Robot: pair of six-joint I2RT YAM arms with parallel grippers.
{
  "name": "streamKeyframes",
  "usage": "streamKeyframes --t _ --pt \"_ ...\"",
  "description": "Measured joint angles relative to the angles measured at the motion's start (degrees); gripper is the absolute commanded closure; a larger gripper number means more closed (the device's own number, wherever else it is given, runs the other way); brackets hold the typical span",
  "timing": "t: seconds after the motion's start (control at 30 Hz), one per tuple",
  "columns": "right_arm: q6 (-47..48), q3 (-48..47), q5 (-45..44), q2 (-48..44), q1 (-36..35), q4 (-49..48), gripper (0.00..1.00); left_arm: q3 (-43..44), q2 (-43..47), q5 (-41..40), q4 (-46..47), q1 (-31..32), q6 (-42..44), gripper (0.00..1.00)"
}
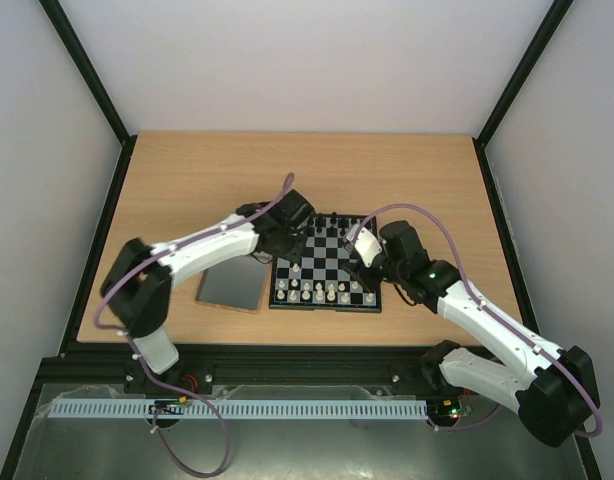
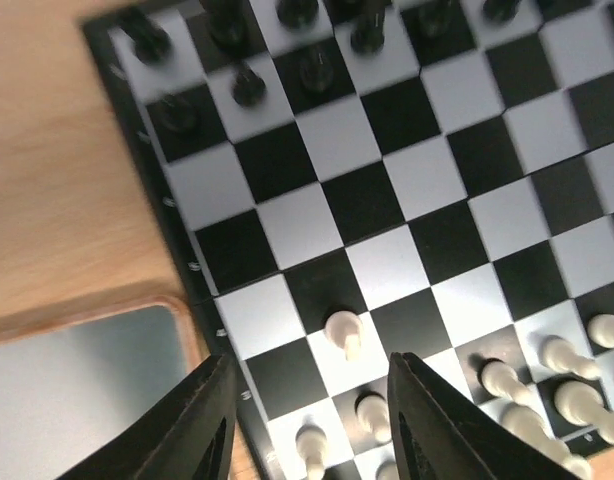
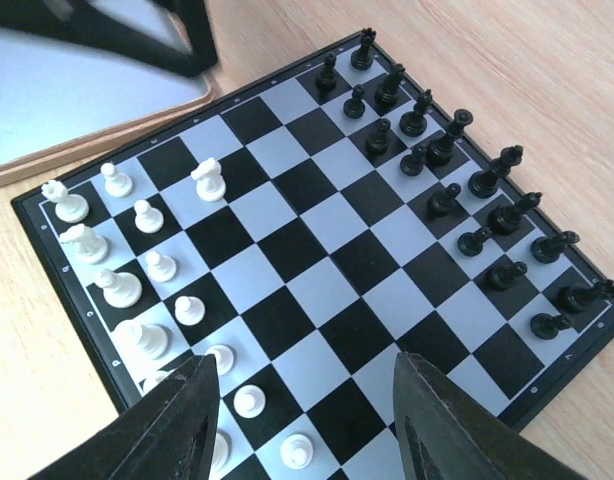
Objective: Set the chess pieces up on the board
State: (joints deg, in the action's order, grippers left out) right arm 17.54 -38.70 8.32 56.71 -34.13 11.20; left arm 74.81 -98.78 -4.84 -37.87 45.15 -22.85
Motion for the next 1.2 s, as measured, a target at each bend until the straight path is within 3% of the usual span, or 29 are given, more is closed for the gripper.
streamKeyframes --t 0.23,0.6,0.77,1.2 --pt "0.5 -2.03 1.86 2.38 0.02 1.64 0.49 -9.11 17.88 -6.32 2.08 -0.02 1.03 0.53" --pt "1.42 -17.44 7.72 22.03 -0.66 8.79 0.51 -24.37 32.15 -15.85 6.36 -0.52 1.92 0.35" --pt "1.73 -24.7 6.86 30.97 -3.8 11.91 0.51 -25.88 35.87 -19.23 7.8 -1.03 2.19 0.21" --pt "1.53 -39.69 3.15 50.47 -9.31 18.99 0.51 -28.79 43.76 -21.18 8.87 -4.24 0.98 0.13"
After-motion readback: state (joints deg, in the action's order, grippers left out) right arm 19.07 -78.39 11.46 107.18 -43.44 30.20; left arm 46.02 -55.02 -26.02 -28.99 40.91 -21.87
